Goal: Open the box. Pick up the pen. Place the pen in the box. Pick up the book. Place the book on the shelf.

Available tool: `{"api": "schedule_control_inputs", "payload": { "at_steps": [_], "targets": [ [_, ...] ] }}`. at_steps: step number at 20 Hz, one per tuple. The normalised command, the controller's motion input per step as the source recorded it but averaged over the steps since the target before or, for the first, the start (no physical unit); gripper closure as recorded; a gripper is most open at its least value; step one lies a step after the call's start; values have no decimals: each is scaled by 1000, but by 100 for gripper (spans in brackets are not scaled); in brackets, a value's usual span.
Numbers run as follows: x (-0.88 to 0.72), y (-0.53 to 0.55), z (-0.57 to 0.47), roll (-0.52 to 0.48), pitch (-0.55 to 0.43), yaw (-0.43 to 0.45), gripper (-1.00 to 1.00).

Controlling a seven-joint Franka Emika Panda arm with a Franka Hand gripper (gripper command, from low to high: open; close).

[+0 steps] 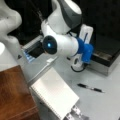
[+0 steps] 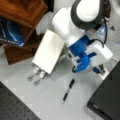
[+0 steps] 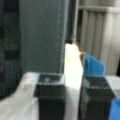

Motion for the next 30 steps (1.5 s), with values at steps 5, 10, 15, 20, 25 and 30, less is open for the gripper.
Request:
{"api": "schedule_control_inputs", "payload": {
  "at_steps": [5,10,15,20,25,30],
  "targets": [
    [-133,243,232,5,18,40,100],
    [-92,331,295,11,-2,73,100],
    [-56,423,331,33,22,21,100],
    [-36,418,241,83,52,-28,100],
    [-47,393,95,135,56,-76,100],
    [-104,357,-14,189,66,-108,100]
  ]
}}
